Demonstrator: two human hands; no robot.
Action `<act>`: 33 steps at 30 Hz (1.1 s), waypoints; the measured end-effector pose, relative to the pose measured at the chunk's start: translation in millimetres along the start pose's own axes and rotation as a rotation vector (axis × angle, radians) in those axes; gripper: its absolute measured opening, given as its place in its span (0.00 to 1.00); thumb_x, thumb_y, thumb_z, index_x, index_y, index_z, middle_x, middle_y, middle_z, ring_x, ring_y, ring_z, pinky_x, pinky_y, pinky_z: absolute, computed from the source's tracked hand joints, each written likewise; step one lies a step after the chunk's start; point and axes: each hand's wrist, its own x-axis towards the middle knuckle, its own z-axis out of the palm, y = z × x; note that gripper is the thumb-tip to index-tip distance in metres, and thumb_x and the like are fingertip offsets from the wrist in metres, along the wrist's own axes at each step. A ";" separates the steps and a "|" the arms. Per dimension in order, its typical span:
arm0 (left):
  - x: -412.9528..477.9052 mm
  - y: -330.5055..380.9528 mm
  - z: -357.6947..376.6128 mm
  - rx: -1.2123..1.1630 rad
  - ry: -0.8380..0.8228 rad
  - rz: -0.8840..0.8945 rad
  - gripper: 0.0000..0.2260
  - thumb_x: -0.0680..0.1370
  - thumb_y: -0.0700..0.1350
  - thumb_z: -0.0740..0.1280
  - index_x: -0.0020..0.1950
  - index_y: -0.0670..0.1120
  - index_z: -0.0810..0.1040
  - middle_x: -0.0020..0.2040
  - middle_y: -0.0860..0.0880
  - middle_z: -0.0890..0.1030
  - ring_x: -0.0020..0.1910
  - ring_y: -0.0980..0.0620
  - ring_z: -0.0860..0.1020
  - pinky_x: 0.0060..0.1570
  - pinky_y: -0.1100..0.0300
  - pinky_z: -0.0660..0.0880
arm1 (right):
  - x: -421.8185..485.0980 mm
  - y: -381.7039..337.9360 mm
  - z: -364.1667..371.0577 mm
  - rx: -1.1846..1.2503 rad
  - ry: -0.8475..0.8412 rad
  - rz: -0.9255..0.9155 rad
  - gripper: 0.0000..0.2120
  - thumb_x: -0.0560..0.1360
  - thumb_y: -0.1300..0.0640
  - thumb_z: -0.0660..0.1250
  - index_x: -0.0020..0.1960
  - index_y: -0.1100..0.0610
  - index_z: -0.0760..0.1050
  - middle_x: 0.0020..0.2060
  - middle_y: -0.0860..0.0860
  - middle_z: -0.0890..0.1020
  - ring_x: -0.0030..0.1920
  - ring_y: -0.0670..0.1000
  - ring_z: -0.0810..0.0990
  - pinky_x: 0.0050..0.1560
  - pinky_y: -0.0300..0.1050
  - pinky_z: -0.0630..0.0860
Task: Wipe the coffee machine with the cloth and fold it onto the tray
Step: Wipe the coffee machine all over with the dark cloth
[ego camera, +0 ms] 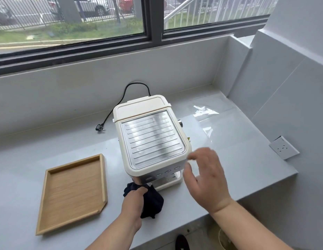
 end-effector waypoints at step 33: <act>-110.7 37.7 93.4 1.295 -0.197 0.542 0.21 0.72 0.65 0.58 0.63 0.62 0.73 0.57 0.62 0.81 0.58 0.54 0.79 0.57 0.57 0.76 | -77.1 13.5 73.2 1.230 -0.095 1.390 0.11 0.86 0.57 0.56 0.58 0.60 0.76 0.40 0.57 0.85 0.44 0.57 0.82 0.41 0.45 0.74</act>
